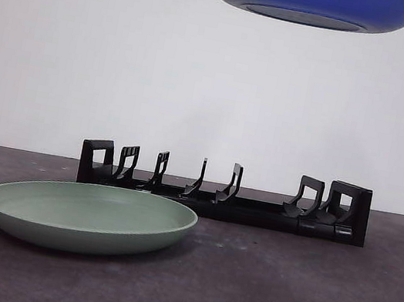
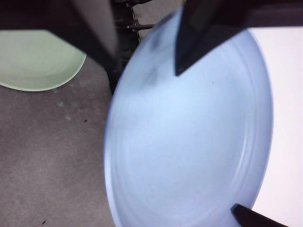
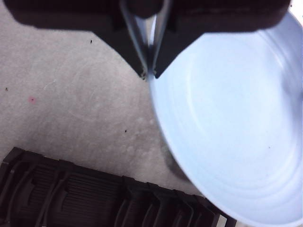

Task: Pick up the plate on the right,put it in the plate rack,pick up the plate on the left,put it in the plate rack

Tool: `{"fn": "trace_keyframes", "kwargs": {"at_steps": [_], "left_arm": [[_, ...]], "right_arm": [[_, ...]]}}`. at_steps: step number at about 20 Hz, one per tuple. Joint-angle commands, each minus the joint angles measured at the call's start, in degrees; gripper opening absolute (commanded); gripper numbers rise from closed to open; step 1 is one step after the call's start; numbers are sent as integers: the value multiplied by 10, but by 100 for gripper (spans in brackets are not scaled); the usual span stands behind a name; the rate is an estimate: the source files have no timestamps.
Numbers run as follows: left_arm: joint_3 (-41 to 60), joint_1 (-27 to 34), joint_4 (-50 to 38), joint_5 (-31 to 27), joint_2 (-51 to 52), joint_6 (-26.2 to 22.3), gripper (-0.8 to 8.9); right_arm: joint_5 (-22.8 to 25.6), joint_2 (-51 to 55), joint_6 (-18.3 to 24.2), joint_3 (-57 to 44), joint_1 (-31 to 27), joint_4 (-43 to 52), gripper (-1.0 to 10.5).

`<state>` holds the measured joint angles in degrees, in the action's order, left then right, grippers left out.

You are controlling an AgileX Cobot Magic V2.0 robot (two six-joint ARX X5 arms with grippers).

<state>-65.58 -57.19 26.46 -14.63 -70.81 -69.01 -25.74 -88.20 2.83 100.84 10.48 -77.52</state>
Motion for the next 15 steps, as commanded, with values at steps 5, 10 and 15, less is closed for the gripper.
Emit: {"fn": "trace_keyframes", "kwargs": {"at_steps": [5, 10, 15], "left_arm": [[-1, -19, 0, 1, -2, -2, -8], [-1, -23, 16, -7, -2, -2, -8], [-1, -29, 19, -20, -1, 7, -8]], "right_arm": [[-7, 0, -2, 3, 1, -9, -13], [-8, 0, -2, 3, 1, -9, -11], [-20, 0, -7, 3, 1, 12, 238]]}}
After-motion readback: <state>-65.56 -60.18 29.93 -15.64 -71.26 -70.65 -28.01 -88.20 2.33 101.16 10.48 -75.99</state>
